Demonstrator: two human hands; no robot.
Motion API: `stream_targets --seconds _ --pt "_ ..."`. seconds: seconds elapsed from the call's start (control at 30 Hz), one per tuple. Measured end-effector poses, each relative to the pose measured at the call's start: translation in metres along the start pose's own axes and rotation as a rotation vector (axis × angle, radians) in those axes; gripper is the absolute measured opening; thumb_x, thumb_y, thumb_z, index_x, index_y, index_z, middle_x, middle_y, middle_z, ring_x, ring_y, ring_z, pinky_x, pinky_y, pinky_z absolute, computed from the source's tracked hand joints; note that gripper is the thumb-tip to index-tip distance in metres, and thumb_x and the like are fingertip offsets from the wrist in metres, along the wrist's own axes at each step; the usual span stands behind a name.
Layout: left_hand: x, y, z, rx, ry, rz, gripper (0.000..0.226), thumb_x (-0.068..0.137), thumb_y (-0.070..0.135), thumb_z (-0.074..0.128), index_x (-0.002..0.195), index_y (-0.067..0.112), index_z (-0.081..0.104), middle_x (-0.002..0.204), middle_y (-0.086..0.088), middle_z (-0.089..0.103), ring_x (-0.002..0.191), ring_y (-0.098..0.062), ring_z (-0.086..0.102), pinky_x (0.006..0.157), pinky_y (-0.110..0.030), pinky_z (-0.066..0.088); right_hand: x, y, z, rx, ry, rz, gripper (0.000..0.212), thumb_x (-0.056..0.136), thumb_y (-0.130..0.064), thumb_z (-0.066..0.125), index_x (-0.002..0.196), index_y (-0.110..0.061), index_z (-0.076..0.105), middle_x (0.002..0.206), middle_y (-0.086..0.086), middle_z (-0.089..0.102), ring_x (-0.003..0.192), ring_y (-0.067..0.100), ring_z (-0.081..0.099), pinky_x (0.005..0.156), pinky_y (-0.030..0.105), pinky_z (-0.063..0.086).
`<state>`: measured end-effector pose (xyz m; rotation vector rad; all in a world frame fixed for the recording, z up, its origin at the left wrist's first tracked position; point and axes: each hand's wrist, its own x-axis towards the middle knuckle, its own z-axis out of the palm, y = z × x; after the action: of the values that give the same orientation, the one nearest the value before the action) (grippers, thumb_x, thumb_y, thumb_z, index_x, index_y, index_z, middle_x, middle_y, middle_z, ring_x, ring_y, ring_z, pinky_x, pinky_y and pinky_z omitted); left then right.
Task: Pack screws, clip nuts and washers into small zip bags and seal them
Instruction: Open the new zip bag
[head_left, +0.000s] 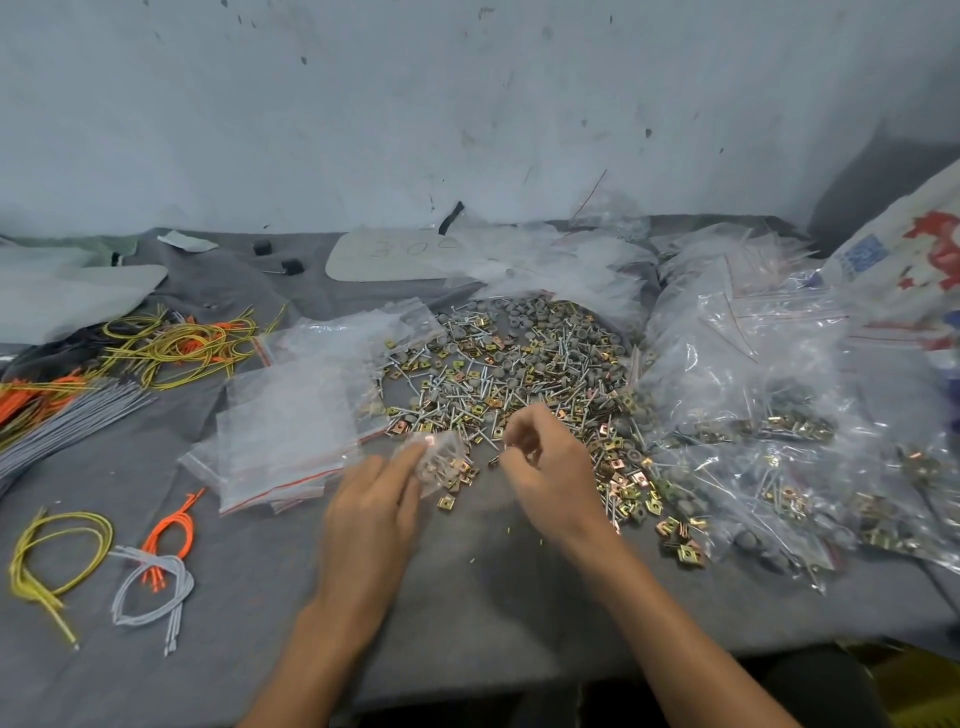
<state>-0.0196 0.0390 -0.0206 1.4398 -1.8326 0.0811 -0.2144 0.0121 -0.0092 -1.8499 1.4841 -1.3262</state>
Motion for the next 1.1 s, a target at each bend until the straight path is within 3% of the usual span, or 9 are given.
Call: stream_targets --seconds 0.1,0.23,0.33,0.43,0.5,0.6,0.77,0.9,1.1 --pt "0.015 -0.01 -0.019 0.038 0.095 -0.015 0.034 0.092 0.018 0.055 0.122 0.012 0.071 0.075 -0.007 0.055 0.073 -0.031 0.053 0.068 -0.037 0.036 0.005 0.02 -0.012 -0.185 -0.07 0.011 0.018 0.089 -0.01 0.062 0.091 -0.028 0.061 0.089 -0.014 0.058 0.088 0.012 0.053 0.078 0.03 0.043" --pt "0.031 -0.015 -0.039 0.159 0.128 0.03 0.034 0.094 0.021 0.054 0.122 0.016 0.071 0.078 -0.007 0.052 0.073 -0.03 0.049 0.059 -0.041 0.043 0.01 0.033 -0.007 -0.411 -0.28 -0.028 0.023 0.099 -0.029 0.059 0.12 -0.031 0.068 0.108 -0.008 0.055 0.109 0.016 0.044 0.095 0.034 0.039" --pt "0.027 -0.011 -0.033 0.185 0.061 0.089 0.03 0.093 0.015 0.063 0.121 0.018 0.072 0.081 -0.007 0.051 0.072 -0.032 0.05 0.054 -0.04 0.046 0.013 0.031 0.004 -0.518 -0.351 -0.06 0.02 0.101 -0.036 0.054 0.118 -0.038 0.065 0.114 -0.009 0.055 0.109 0.016 0.042 0.098 0.035 0.037" --pt "0.012 -0.009 -0.015 0.113 -0.036 0.023 0.037 0.087 0.007 0.073 0.122 0.021 0.073 0.081 -0.005 0.051 0.074 -0.03 0.051 0.059 -0.039 0.047 0.014 0.028 0.007 -0.572 -0.311 -0.069 0.017 0.103 -0.034 0.052 0.111 -0.029 0.066 0.114 -0.009 0.058 0.108 0.016 0.043 0.1 0.035 0.036" --pt "0.003 -0.01 -0.003 0.038 -0.09 -0.044 0.038 0.088 0.006 0.072 0.123 0.021 0.072 0.082 -0.003 0.051 0.078 -0.03 0.053 0.066 -0.04 0.049 0.012 0.023 0.002 -0.343 -0.273 -0.016 0.011 0.101 -0.027 0.058 0.102 -0.025 0.068 0.103 -0.012 0.063 0.099 0.01 0.051 0.09 0.03 0.041" --pt "-0.007 -0.011 0.011 -0.031 -0.117 -0.126 0.036 0.091 0.01 0.069 0.125 0.023 0.071 0.082 0.0 0.049 0.081 -0.028 0.054 0.072 -0.04 0.049 0.004 0.006 -0.008 0.245 -0.248 0.173 0.01 0.096 -0.017 0.065 0.095 -0.024 0.073 0.083 -0.013 0.068 0.076 0.003 0.057 0.071 0.019 0.044" --pt "-0.016 -0.008 0.017 -0.081 -0.13 -0.174 0.032 0.099 0.032 0.056 0.128 0.025 0.068 0.082 0.005 0.047 0.082 -0.024 0.056 0.072 -0.037 0.048 -0.013 -0.014 -0.009 0.735 -0.251 0.349 0.016 0.095 -0.001 0.064 0.109 -0.005 0.072 0.087 0.006 0.074 0.076 0.014 0.061 0.07 0.021 0.053" --pt "-0.017 -0.007 0.014 -0.096 -0.147 -0.217 0.04 0.097 0.036 0.048 0.129 0.023 0.067 0.087 0.004 0.053 0.088 -0.022 0.058 0.076 -0.036 0.048 -0.019 -0.018 -0.006 0.916 -0.257 0.414 0.016 0.094 0.002 0.06 0.109 0.0 0.065 0.091 0.013 0.074 0.072 0.015 0.061 0.072 0.025 0.054" --pt "-0.019 -0.006 0.01 -0.138 -0.217 -0.273 0.047 0.095 0.033 0.042 0.135 0.021 0.063 0.105 -0.002 0.063 0.102 -0.025 0.059 0.088 -0.036 0.046 -0.022 -0.019 0.007 0.81 -0.324 0.405 0.009 0.097 -0.003 0.061 0.106 -0.003 0.061 0.097 0.014 0.076 0.077 0.014 0.065 0.074 0.028 0.054"
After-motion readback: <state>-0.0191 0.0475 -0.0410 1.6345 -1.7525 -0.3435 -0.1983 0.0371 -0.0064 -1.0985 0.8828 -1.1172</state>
